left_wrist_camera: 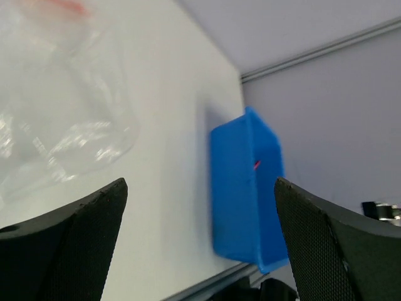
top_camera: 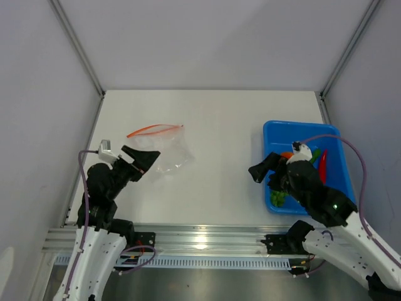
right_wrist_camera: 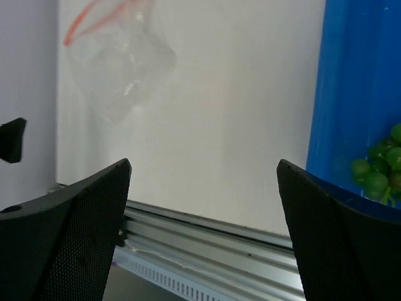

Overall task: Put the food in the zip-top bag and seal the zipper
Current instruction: Move the zipper food storage bag to the center of the board, then pick up the zipper food storage bag at the center of the board.

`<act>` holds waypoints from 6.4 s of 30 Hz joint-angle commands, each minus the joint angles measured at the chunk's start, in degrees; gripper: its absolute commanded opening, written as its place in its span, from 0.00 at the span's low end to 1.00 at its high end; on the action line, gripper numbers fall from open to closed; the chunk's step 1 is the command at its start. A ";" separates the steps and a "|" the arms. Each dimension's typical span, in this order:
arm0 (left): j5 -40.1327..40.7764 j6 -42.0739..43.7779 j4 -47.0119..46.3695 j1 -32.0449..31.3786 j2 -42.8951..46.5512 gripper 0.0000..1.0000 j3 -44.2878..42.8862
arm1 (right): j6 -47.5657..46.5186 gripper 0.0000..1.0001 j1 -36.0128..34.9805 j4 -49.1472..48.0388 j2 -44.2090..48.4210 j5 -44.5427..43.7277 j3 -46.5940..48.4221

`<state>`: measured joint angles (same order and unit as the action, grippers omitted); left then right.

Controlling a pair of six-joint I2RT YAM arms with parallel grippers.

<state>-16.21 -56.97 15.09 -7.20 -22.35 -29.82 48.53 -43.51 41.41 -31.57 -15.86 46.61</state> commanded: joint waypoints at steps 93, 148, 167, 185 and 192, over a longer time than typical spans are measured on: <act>-7.08 14.69 31.67 1.14 3.90 0.91 -19.04 | -29.55 0.77 7.92 -8.62 -90.49 18.14 61.40; -9.54 17.07 28.86 1.05 11.98 0.91 -11.75 | 5.61 0.95 0.09 38.30 -108.17 -25.10 92.61; -9.90 17.86 28.59 1.05 11.63 0.91 -9.99 | 1.48 0.93 0.09 37.08 -112.21 -24.93 89.18; -10.16 19.44 28.06 1.05 10.22 0.91 -7.88 | 3.32 0.24 -3.86 31.36 -99.13 -29.40 65.72; -10.86 20.23 27.01 1.05 8.64 0.90 -7.35 | 1.75 0.08 -5.71 24.96 -91.13 -27.75 55.01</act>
<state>-25.80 -38.46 44.58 -6.57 -12.34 -37.28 49.91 -48.86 70.67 -128.44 -42.54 104.33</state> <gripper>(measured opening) 0.906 0.099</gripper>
